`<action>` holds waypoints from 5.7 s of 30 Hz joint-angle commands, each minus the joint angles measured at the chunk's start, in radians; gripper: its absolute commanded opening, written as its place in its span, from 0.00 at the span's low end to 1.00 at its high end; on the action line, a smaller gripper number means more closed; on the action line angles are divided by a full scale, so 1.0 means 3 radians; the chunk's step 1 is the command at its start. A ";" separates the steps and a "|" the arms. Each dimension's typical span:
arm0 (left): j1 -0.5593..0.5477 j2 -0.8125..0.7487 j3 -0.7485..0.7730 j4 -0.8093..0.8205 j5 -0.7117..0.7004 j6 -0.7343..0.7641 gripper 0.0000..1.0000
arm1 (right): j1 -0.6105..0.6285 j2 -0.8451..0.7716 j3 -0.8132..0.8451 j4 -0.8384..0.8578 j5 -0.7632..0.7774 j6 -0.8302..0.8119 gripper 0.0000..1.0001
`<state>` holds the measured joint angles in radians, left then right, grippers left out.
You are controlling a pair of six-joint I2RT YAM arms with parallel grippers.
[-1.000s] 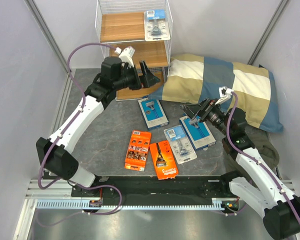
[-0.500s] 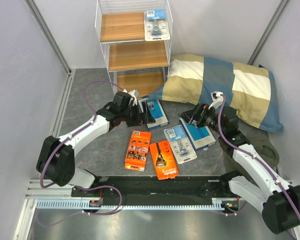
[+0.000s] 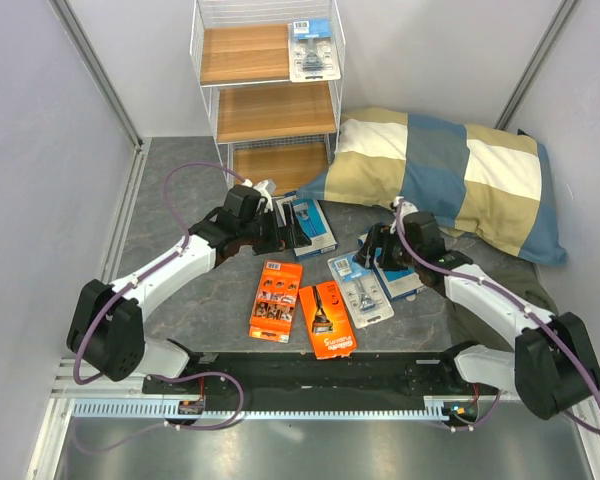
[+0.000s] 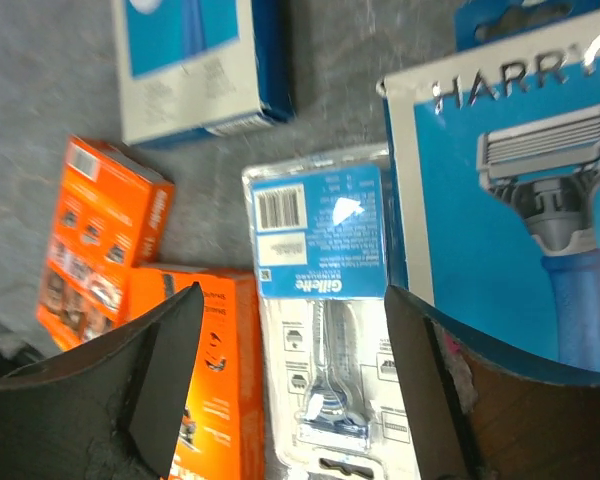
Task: Place and organize the shaving razors onto the shelf
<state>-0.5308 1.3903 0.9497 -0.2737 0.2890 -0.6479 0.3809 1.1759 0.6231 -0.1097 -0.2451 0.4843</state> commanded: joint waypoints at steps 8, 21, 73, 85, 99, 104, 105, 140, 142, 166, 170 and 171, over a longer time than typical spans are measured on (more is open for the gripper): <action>-0.0010 0.0003 0.0015 0.0099 -0.0038 -0.0064 1.00 | 0.0474 0.0575 0.0249 -0.0273 0.0576 -0.0193 0.62; -0.0010 0.0055 -0.0077 0.0099 -0.0033 -0.0080 1.00 | 0.0658 0.0978 0.0265 -0.0314 0.0704 -0.0188 0.47; -0.0102 -0.0886 0.0050 0.0155 -0.0334 0.0048 0.99 | 0.1261 0.0034 0.1410 -0.0796 0.2125 -0.0030 0.00; -0.0731 -0.0958 0.0112 0.0651 -0.0687 0.0415 1.00 | 0.0705 -0.0565 0.0843 -0.0156 0.2193 0.1785 0.00; -0.1206 -0.0564 0.0306 0.0744 -0.0549 0.0748 1.00 | 0.0453 -0.0985 0.0449 0.0161 0.1937 0.2594 0.00; -0.1293 -0.0493 0.0342 0.0744 -0.0610 0.0789 0.95 | 0.0443 -0.0974 0.0479 0.0176 0.1881 0.2558 0.00; -0.1304 -0.0472 0.0347 0.0749 -0.0615 0.0794 0.94 | 0.0448 -0.0979 0.0474 0.0187 0.1860 0.2558 0.00; -0.1452 -0.0038 0.0455 0.1240 -0.0927 0.0774 0.56 | 0.0448 -0.1107 0.0331 0.0340 0.1477 0.2625 0.00; -0.1452 -0.0032 0.0450 0.1260 -0.0912 0.0769 0.49 | 0.0453 -0.1107 0.0336 0.0340 0.1456 0.2635 0.00; -0.1457 -0.0119 0.0357 0.1250 -0.1055 0.0754 0.02 | 0.0448 -0.1240 0.0250 0.0636 0.1364 0.2420 0.88; -0.1457 -0.0135 0.0347 0.1224 -0.1111 0.0754 0.02 | 0.0448 -0.1245 0.0244 0.0723 0.1267 0.2339 0.98; -0.1457 -0.0145 0.0352 0.1219 -0.1122 0.0759 0.02 | 0.0448 -0.1245 0.0244 0.0749 0.1247 0.2333 0.98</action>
<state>-0.9680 1.3800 1.0515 0.0544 -0.0051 -0.4419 0.5148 0.8143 0.7052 0.0463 0.1680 1.2148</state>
